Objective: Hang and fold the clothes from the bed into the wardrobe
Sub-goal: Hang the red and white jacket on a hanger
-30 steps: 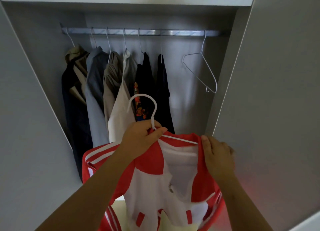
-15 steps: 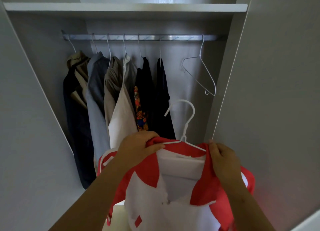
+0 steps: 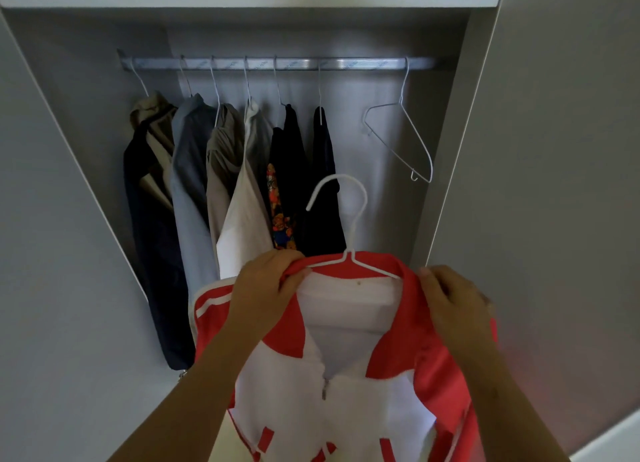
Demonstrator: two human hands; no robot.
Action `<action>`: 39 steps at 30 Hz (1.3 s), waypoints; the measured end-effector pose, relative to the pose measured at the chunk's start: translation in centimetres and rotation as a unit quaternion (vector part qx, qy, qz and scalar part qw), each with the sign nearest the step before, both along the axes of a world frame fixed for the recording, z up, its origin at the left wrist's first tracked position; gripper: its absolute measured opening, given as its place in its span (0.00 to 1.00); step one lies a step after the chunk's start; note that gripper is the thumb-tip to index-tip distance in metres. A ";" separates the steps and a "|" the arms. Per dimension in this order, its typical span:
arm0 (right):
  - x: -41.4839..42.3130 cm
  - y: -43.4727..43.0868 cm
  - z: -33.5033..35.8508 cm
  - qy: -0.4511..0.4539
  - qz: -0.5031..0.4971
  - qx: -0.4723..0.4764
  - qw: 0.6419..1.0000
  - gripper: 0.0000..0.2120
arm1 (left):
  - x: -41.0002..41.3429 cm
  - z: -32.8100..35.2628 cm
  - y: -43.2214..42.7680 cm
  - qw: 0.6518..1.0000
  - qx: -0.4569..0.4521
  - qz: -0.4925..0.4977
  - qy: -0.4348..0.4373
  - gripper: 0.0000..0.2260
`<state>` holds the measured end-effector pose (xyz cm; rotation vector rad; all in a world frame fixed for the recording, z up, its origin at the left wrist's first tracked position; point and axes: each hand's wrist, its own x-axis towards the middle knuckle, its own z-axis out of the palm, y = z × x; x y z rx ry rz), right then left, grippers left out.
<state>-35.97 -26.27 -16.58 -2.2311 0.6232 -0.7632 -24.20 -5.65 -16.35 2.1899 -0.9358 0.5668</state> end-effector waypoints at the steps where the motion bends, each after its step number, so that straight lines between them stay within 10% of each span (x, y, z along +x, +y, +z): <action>1: 0.3 0.4 0.1 0.000 0.053 -0.015 0.998 0.10 | -0.1 0.0 -0.3 1.000 0.000 -0.006 0.004 0.14; 11: 0.9 0.0 -1.5 0.153 0.096 0.044 0.983 0.12 | -0.3 -2.2 -2.8 0.996 0.053 0.015 0.071 0.17; 24: -1.1 -2.7 -2.9 0.132 0.002 0.427 0.895 0.07 | -0.5 -3.3 -5.7 0.907 -0.227 -0.012 0.354 0.12; 39: 4.7 -4.7 -1.7 0.063 0.006 0.419 0.906 0.07 | 5.9 -1.7 -9.9 0.895 -0.234 -0.036 0.378 0.07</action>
